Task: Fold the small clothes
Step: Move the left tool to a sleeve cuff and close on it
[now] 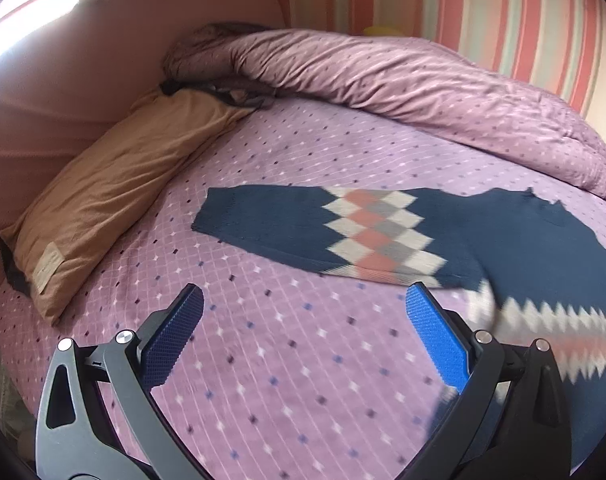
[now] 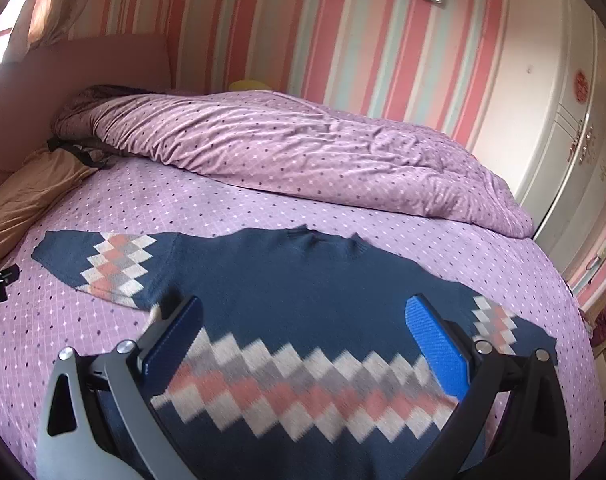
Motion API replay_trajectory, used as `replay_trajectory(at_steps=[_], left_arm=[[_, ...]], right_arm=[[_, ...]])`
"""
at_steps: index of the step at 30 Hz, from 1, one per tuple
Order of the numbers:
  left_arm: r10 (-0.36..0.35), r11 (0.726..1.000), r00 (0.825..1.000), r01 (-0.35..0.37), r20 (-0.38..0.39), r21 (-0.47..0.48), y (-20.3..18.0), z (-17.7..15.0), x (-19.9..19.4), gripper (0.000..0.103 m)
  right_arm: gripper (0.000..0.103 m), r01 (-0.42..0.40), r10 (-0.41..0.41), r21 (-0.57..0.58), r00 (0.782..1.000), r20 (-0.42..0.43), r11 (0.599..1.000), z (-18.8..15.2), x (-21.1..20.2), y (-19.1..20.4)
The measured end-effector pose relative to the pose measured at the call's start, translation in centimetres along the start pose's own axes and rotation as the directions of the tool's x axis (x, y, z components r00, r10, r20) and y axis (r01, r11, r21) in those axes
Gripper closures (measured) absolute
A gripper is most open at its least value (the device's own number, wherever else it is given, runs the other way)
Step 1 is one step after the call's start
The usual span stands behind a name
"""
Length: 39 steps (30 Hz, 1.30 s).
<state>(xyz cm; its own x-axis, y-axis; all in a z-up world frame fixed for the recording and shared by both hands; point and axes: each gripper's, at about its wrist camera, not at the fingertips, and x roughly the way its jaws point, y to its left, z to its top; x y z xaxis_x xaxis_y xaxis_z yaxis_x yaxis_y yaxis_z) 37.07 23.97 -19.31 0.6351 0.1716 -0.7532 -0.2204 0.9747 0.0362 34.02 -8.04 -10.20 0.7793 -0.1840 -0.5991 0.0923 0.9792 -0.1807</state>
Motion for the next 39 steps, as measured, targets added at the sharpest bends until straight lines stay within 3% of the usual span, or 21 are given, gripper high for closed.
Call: replay_trajectory(at_steps=[3,7,11,16,21,28,34,39], left_arm=[[-0.011,1.0,1.0,0.012,-0.023,0.009,1.4,1.0,2.7,0.003],[-0.097,0.995,0.995,0.096,-0.034,-0.033,4.3,2.7,7.2,0.003],[-0.128,0.99,0.991,0.126,-0.03,-0.066,6.7,3.2,11.6,0.003],[-0.245,0.946,0.969,0.23,-0.042,-0.228,10.3,2.5,17.1,0.003],[-0.205,0.942,0.977,0.18,-0.063,-0.284,11.8,1.8,20.4,0.003],[-0.288,0.871,0.957,0.243,-0.044,-0.427,14.1,1.9,23.6,0.011],[-0.29,0.831,0.957,0.245,-0.012,-0.5,15.1,2.5,24.7,0.012],[-0.246,0.837,0.969,0.204,-0.017,-0.508,14.9,3.0,25.2,0.016]], right_arm=[[0.001,-0.009,0.009,0.002,1.0,-0.01,1.0,1.2,1.5,1.6],[0.001,-0.05,0.051,0.038,0.998,-0.039,0.998,2.1,3.9,3.1],[0.001,-0.021,0.022,0.014,0.999,-0.041,1.0,2.0,6.9,4.9],[0.001,-0.004,0.004,0.001,0.999,-0.055,1.0,1.8,10.3,6.3],[0.002,0.005,-0.008,-0.038,0.996,-0.092,0.999,1.4,12.7,7.5],[0.001,0.035,-0.046,-0.127,0.996,-0.082,0.991,1.3,13.3,8.8],[0.002,0.042,-0.056,-0.15,0.994,-0.091,0.988,1.3,13.4,8.7],[0.001,0.053,-0.066,-0.146,0.994,-0.087,0.988,1.5,13.2,8.3]])
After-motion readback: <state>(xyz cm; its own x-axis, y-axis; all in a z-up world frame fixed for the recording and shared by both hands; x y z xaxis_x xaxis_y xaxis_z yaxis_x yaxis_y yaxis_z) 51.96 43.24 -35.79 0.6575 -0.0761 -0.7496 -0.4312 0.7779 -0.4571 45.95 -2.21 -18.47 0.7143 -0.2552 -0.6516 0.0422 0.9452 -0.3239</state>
